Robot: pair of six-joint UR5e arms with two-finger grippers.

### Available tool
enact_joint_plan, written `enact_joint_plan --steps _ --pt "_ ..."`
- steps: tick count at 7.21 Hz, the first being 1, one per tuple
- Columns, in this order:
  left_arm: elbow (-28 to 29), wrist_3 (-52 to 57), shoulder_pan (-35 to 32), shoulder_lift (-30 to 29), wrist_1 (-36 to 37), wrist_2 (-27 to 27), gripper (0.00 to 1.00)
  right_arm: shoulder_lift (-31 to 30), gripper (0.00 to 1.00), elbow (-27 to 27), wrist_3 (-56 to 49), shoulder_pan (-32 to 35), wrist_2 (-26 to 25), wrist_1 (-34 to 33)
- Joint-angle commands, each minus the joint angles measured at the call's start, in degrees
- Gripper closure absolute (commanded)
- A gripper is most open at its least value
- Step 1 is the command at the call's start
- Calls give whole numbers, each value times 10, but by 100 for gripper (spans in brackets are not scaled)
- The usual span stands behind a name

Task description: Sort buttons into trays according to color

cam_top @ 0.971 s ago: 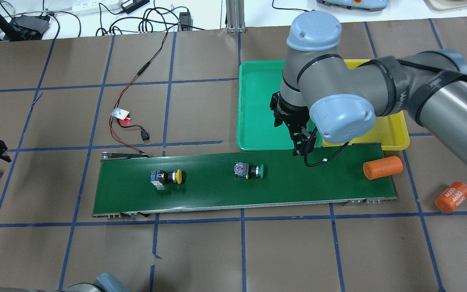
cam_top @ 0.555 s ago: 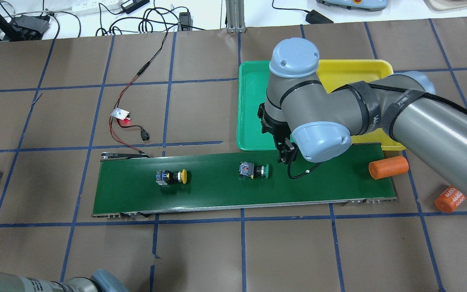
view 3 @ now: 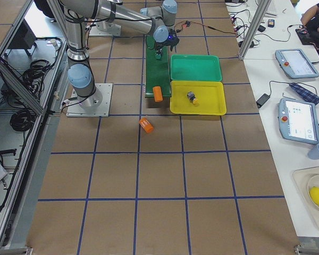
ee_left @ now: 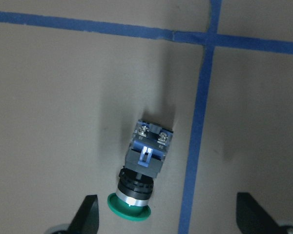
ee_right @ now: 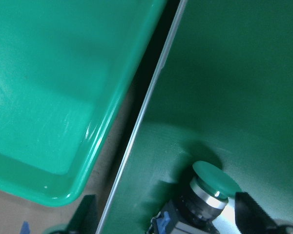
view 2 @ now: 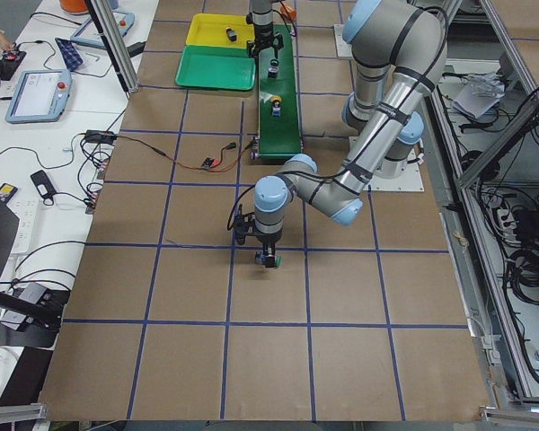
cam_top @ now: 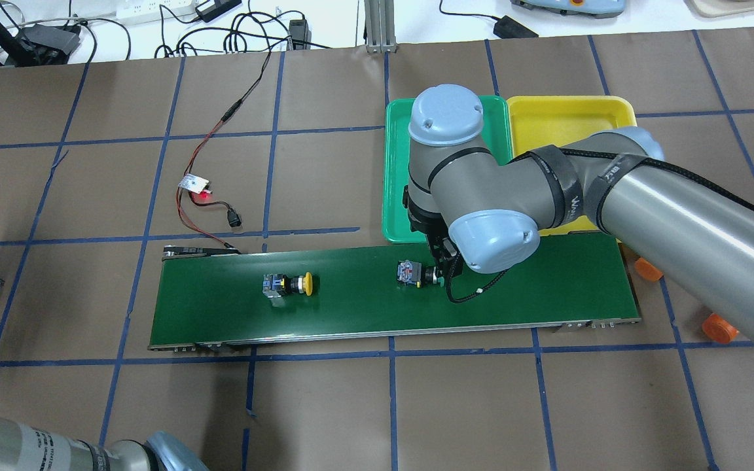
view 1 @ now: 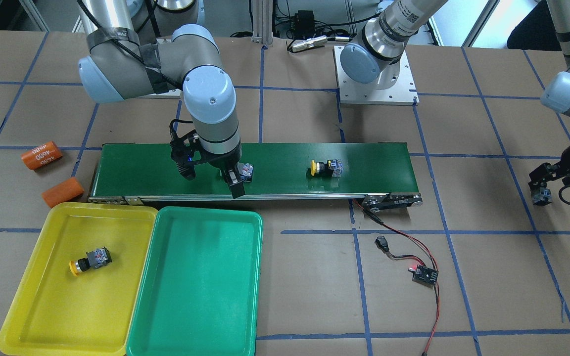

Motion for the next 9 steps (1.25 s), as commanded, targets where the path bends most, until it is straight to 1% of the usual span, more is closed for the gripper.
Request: enact_joint_plan --steps 1,2,3,4,5,6,7,8,9 --pt "12 10 1 -29 4 1 17 2 0 22 1 0 1 -1" --pt "12 8 0 -33 4 -1 57 2 12 27 -4 -4 -5 -6" --pt "10 7 -1 -31 1 -1 85 2 74 26 0 -8 -1 -9" --pt "5 2 -1 -27 -1 -1 96 1 96 25 1 -14 -2 -11" --pt "4 -14 -3 -13 -6 -1 99 -1 100 20 -1 -20 0 -15" --pt "13 -67 -8 9 -43 0 99 -4 100 19 -8 -23 3 -14" --pt "23 -173 -23 47 -95 0 99 -7 100 12 -10 -24 1 -14" --pt "22 -309 -58 80 -145 2 99 -10 100 -13 -10 -27 -5 -10" --pt "13 -413 -84 106 -167 3 99 -6 100 -50 -14 -42 -4 -11"
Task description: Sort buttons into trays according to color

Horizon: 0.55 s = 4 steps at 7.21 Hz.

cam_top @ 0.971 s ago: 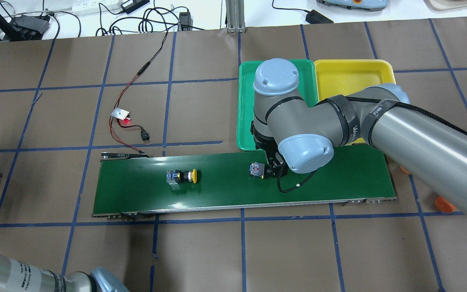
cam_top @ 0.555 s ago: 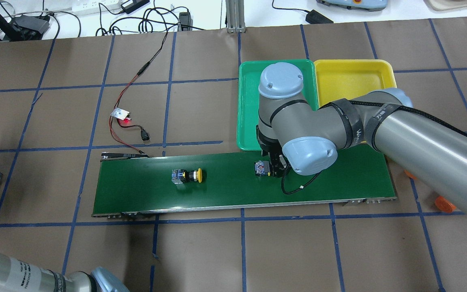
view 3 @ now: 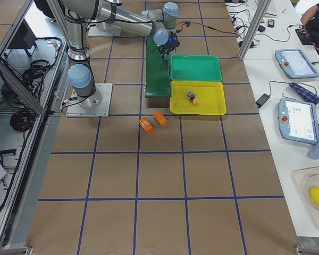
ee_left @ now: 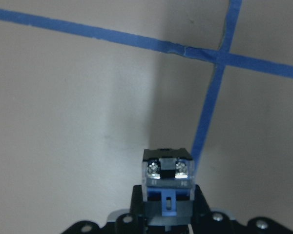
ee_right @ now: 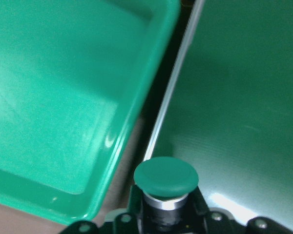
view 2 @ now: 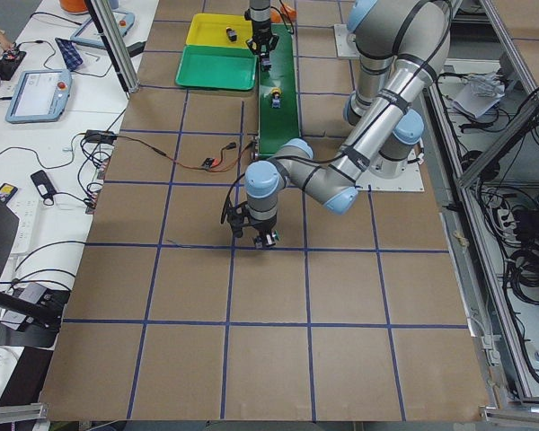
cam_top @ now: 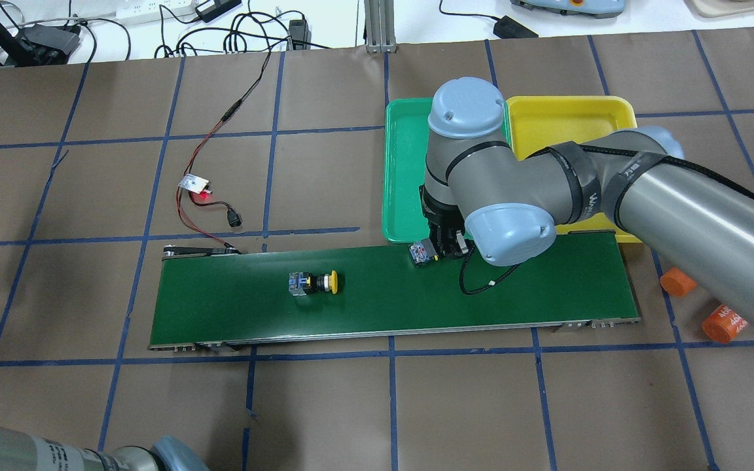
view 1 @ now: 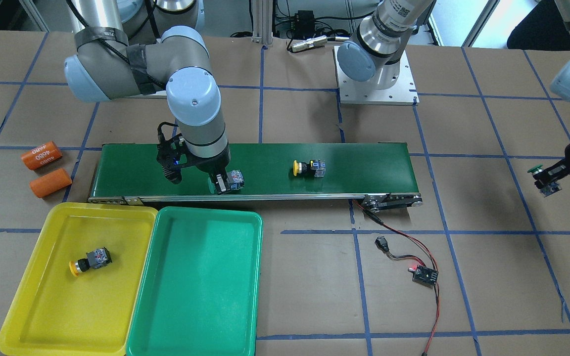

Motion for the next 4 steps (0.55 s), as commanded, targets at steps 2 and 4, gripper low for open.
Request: enact_joint_plan --steps 2,4 --pt "-47 -310 -77 85 -81 -1 99 48 100 -122 -108 -80 7 -1" --pt "-104 -562 -195 127 -78 -2 99 131 100 -165 -135 -93 7 -20"
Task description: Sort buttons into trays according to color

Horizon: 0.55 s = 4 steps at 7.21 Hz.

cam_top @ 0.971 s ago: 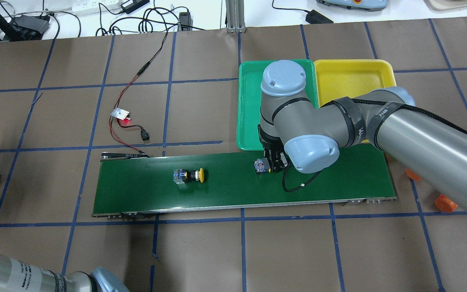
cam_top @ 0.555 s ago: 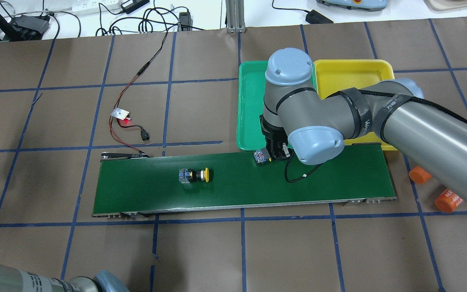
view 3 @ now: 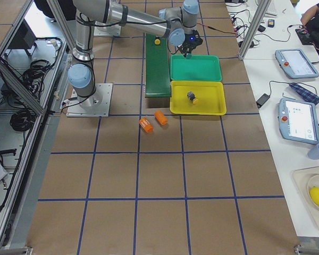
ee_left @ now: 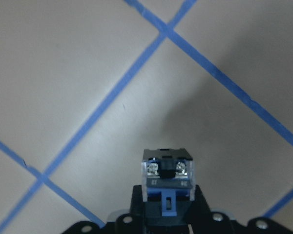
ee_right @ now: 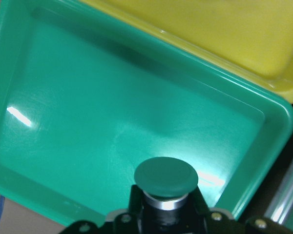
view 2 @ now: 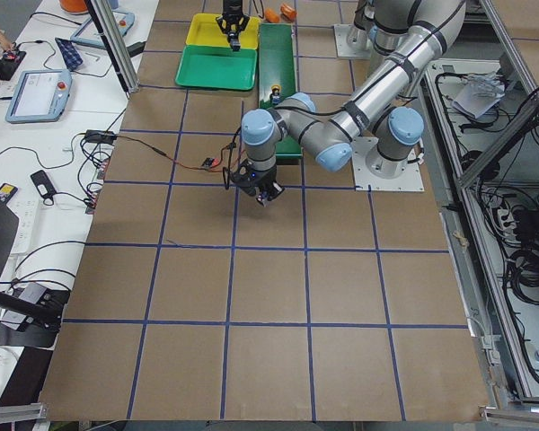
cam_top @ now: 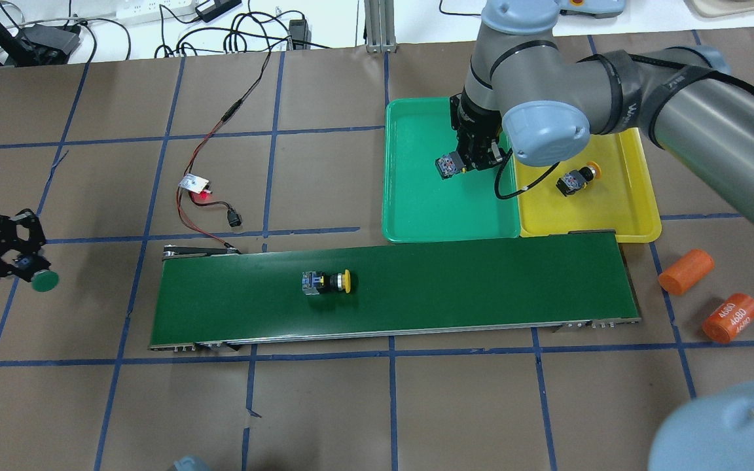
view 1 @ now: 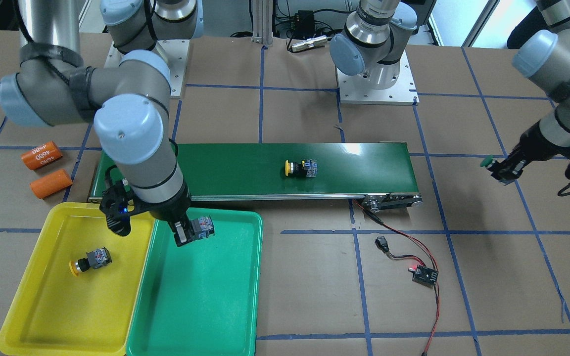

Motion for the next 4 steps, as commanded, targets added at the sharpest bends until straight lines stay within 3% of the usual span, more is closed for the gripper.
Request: enact_joint_plan --steps 1,2,4 --pt "-37 -261 -138 29 -2 2 100 61 48 -25 -20 -9 2 -30" --pt "-37 -360 -182 36 -10 4 100 60 0 -23 -18 -8 1 -29" --pt "-37 -500 -248 50 -32 1 100 30 0 -20 -18 -11 -3 -21"
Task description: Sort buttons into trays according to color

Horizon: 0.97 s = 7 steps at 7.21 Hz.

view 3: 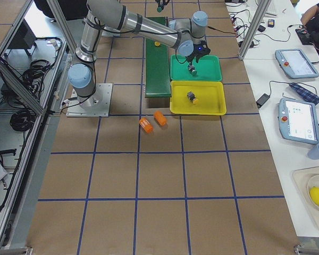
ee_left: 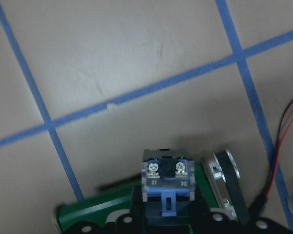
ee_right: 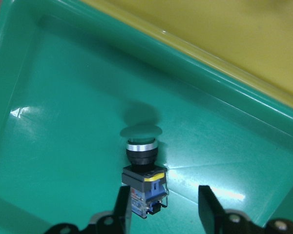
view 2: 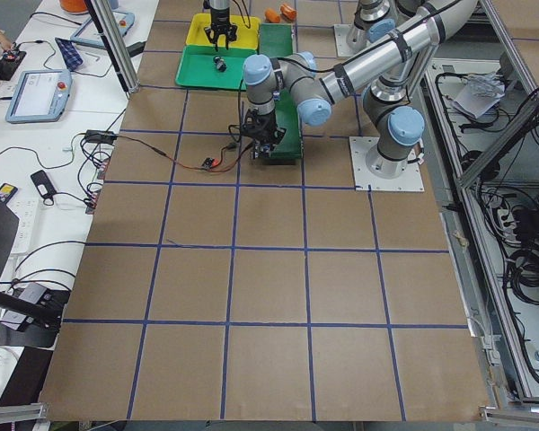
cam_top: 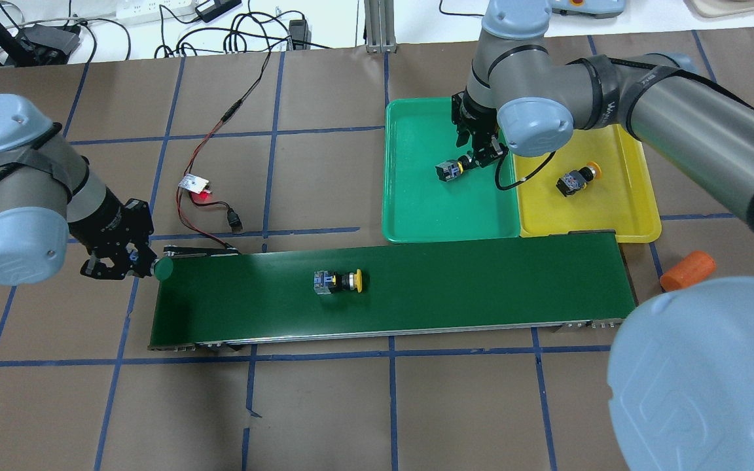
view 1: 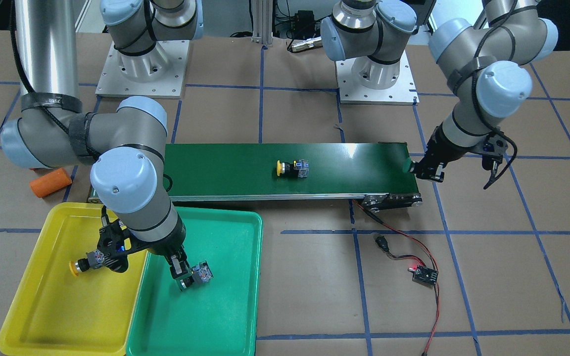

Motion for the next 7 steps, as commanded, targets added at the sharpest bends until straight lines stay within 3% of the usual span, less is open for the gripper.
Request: enact_joint_plan --steps 1,2,4,5,6,7 --pt "0 -144 -69 12 -24 -3 100 -56 0 6 0 -1 -3 43" --pt "-1 -205 -90 -1 -25 -18 100 -101 0 12 -1 2 -7 105" --pt "-14 -210 -112 -13 -22 -20 91 -186 0 62 2 8 -17 167" --pt "-17 -203 -112 -14 -19 -11 36 -228 0 101 6 18 -12 168" --pt "-20 -203 -112 -16 -17 -20 0 -241 0 128 6 20 -12 169" --pt "-18 -201 -112 -10 -16 -29 0 -241 0 136 4 18 -10 165"
